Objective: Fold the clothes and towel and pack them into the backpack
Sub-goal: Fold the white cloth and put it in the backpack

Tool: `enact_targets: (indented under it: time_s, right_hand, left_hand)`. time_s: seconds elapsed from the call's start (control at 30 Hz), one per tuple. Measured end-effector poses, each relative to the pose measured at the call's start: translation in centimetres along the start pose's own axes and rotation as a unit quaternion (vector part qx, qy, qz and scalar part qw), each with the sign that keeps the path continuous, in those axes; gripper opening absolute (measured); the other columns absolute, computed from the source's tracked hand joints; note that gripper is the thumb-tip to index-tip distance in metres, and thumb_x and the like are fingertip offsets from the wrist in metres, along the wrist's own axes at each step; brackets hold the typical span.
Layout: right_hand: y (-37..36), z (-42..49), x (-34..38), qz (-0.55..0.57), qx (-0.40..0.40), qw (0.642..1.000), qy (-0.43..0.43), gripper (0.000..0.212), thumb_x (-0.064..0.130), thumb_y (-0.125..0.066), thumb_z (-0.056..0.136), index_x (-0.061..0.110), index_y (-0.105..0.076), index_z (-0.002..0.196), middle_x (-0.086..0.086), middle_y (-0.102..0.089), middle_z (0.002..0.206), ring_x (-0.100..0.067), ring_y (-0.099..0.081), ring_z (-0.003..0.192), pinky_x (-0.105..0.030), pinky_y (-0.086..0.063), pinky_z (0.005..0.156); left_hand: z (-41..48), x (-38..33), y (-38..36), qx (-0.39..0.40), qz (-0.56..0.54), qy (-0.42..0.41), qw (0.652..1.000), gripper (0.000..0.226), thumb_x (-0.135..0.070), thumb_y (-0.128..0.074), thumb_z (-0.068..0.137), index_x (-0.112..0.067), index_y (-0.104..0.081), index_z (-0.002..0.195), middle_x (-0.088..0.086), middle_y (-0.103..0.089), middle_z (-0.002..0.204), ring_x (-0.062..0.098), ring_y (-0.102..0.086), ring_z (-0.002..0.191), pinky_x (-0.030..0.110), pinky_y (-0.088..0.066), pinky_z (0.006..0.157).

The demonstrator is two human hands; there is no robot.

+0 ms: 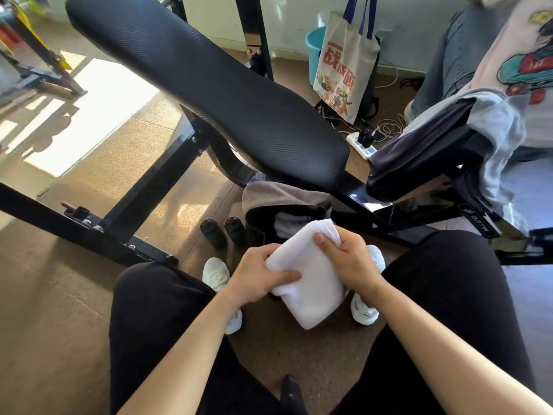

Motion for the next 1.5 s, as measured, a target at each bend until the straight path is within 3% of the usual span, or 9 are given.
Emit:
enact_targets:
  time_s: [0.2, 0.3, 0.4, 0.53, 0.67, 0.9, 1.2, 1.37, 1.5]
  right_hand:
    - [-0.3, 0.5, -0.1, 0.085, -0.046, 0.993, -0.072, 0.021, 0.037, -0.060, 0.099, 0.020, -0.071, 0.096, -0.005, -0.077, 0.093, -0.020, -0.075, 0.086, -0.039, -0.063, 0.076]
    - [-0.7, 0.5, -0.8, 0.123, -0.057, 0.986, -0.100, 0.027, 0.043, -0.060, 0.097, 0.019, -0.072, 0.101, -0.005, -0.078, 0.098, -0.023, -0.076, 0.092, -0.050, -0.062, 0.084]
    - [-0.9, 0.5, -0.9, 0.147, -0.060, 0.981, -0.115, 0.030, 0.044, -0.057, 0.099, 0.017, -0.071, 0.106, -0.007, -0.078, 0.102, -0.024, -0.075, 0.096, -0.050, -0.061, 0.086]
    - [0.3, 0.8, -0.8, 0.151, 0.009, 0.979, -0.140, 0.032, 0.040, -0.059, 0.098, 0.014, -0.069, 0.115, -0.009, -0.077, 0.109, -0.024, -0.075, 0.098, -0.043, -0.061, 0.086]
    - [1.7, 1.3, -0.7, 0.163, 0.064, 0.974, -0.145, 0.043, 0.034, -0.071, 0.088, 0.008, -0.066, 0.122, -0.012, -0.076, 0.113, -0.030, -0.073, 0.104, -0.052, -0.057, 0.095]
    - [1.5, 0.8, -0.5, 0.182, 0.170, 0.951, -0.183, 0.050, 0.014, -0.076, 0.085, 0.018, -0.058, 0.131, -0.007, -0.072, 0.123, -0.026, -0.070, 0.113, -0.043, -0.057, 0.096]
    - [2.2, 1.1, -0.1, 0.329, 0.174, 0.910, -0.183, 0.049, -0.004, -0.062, 0.089, 0.012, -0.060, 0.135, -0.019, -0.069, 0.125, -0.030, -0.071, 0.104, -0.039, -0.060, 0.083]
    - [2.5, 1.2, 0.1, 0.355, 0.179, 0.899, -0.181, 0.040, -0.010, -0.055, 0.086, 0.010, -0.073, 0.116, -0.019, -0.072, 0.113, -0.029, -0.073, 0.093, -0.035, -0.061, 0.075]
    - [2.6, 1.3, -0.4, 0.305, 0.171, 0.923, -0.160, 0.043, -0.016, -0.049, 0.086, 0.012, -0.079, 0.097, -0.018, -0.074, 0.104, -0.028, -0.073, 0.089, -0.036, -0.061, 0.075]
  left_hand:
    - [-0.5, -1.0, 0.5, -0.107, -0.195, 0.056, 0.973, 0.031, -0.023, -0.083, 0.080, -0.010, -0.073, 0.105, 0.011, -0.076, 0.103, 0.034, -0.073, 0.099, 0.049, -0.061, 0.088]
    - [-0.6, -0.8, -0.7, -0.051, -0.285, 0.118, 0.950, 0.052, -0.035, -0.086, 0.078, -0.016, -0.066, 0.122, 0.008, -0.075, 0.115, 0.030, -0.071, 0.110, 0.050, -0.057, 0.097]
    - [-0.7, -0.6, -1.2, 0.005, -0.245, 0.119, 0.962, 0.058, -0.030, -0.087, 0.078, -0.019, -0.062, 0.129, 0.001, -0.074, 0.119, 0.022, -0.070, 0.112, 0.043, -0.058, 0.097]
    - [-0.2, -0.5, -0.6, -0.065, -0.217, 0.126, 0.966, 0.039, -0.029, -0.078, 0.087, -0.029, -0.062, 0.122, -0.005, -0.074, 0.117, 0.014, -0.072, 0.104, 0.041, -0.059, 0.094]
    - [-0.3, -0.7, 0.0, -0.076, -0.242, 0.108, 0.961, 0.030, -0.035, -0.068, 0.094, -0.032, -0.061, 0.123, -0.003, -0.072, 0.117, 0.014, -0.072, 0.101, 0.027, -0.060, 0.081]
    - [-0.4, -0.7, 0.2, -0.074, -0.263, 0.100, 0.957, 0.038, -0.034, -0.069, 0.092, -0.032, -0.058, 0.128, -0.001, -0.072, 0.120, 0.019, -0.071, 0.106, 0.035, -0.060, 0.087]
    - [-0.7, -0.5, 2.5, 0.031, -0.376, 0.084, 0.922, 0.061, -0.010, -0.069, 0.090, -0.030, -0.052, 0.144, 0.011, -0.061, 0.138, 0.033, -0.061, 0.124, 0.044, -0.055, 0.099]
    - [-1.0, -0.9, 2.8, 0.055, -0.458, 0.074, 0.884, 0.047, 0.005, -0.061, 0.087, -0.026, -0.071, 0.122, 0.011, -0.068, 0.125, 0.030, -0.068, 0.110, 0.038, -0.061, 0.084]
    - [-0.8, -0.9, 2.9, 0.062, -0.437, 0.084, 0.893, 0.033, -0.010, -0.058, 0.072, -0.018, -0.076, 0.099, 0.012, -0.065, 0.114, 0.031, -0.062, 0.102, 0.036, -0.059, 0.077]
Point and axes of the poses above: each hand's wrist, its own z-axis towards the middle knuckle, its own y-axis out of the back of the hand, x = y × z, the point moved 1 cm from there along z, towards the middle knuckle
